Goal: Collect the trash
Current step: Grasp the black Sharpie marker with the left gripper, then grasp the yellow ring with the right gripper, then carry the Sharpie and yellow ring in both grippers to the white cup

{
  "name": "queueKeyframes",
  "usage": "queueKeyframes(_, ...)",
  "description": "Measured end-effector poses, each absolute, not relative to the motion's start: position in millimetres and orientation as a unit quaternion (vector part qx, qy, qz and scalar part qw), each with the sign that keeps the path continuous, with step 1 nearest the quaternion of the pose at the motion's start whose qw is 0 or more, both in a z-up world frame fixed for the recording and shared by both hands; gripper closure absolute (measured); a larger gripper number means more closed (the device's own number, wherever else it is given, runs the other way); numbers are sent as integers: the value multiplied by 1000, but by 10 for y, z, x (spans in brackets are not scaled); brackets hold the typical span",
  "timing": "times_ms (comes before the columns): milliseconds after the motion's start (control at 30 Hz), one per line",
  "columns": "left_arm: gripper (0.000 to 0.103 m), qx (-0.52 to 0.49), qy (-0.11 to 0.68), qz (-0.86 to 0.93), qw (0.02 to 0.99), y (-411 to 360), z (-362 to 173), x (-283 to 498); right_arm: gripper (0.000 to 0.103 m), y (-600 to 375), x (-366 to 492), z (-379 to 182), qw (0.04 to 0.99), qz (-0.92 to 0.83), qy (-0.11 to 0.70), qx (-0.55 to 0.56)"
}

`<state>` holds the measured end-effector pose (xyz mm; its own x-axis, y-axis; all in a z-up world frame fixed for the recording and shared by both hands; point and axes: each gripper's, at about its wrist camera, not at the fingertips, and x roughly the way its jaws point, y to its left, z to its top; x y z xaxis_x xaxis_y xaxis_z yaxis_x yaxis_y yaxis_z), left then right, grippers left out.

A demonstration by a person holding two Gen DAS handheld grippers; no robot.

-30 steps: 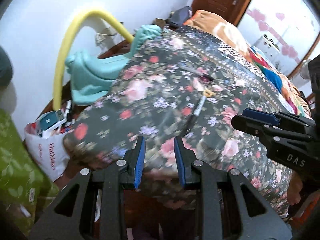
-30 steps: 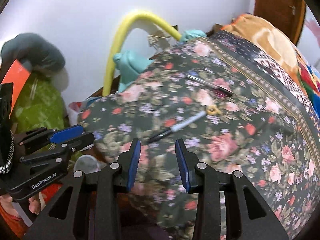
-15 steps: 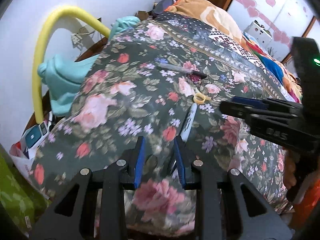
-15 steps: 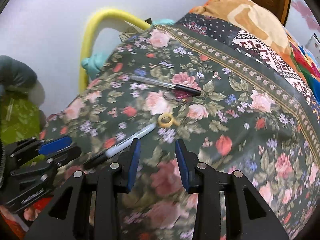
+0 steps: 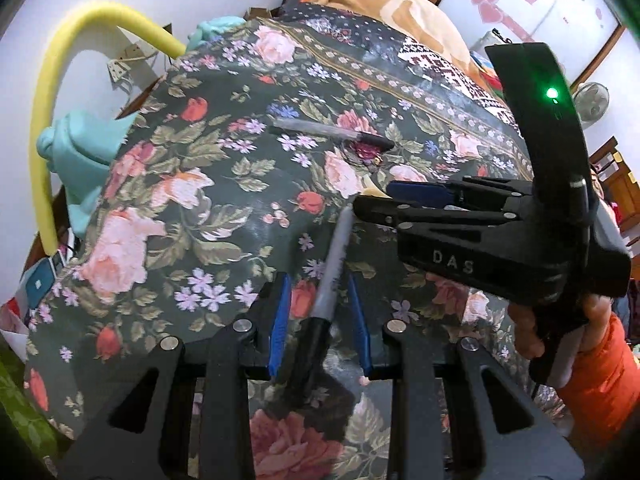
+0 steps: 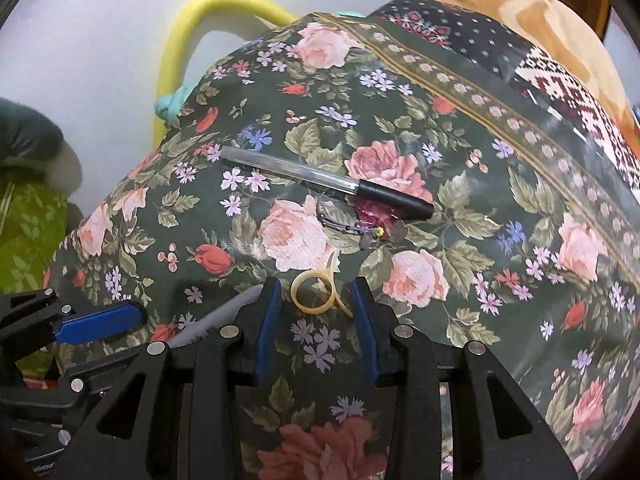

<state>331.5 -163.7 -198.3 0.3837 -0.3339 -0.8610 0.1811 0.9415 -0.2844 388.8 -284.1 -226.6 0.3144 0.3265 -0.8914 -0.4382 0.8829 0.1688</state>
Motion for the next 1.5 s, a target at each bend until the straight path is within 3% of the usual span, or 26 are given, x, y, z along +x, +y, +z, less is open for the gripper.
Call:
queueKeyframes(267,75,-49,539,-156,826,-1773,-2096,3356,82,-2850,3776,-2255,821,234,515,-77)
queueKeyframes(433,76,-44,537,-153,829,-1809,-2120,3374,82,-2971,3577,-2145,826,226,514,-60)
queueKeyframes(500,90,-25,540,-142,830,-1828,-2117,3376,82,-3010,3520,-2097,828,223,512,-55)
queueKeyframes(600,93,-37,549,-143,823,-1797,-2093,3374,82,-3105,3427,-2010,830,220,512,-42)
queueKeyframes(1100,93,-48,515,-130,846,-1806,-1482,2807,82,-3030,2957,-1332,846,235,476,-51)
queueKeyframes(1500,93,-57,475,-78,875,-1327,-1008,2163,82,-2615,2442,-850,856,267,437,-71)
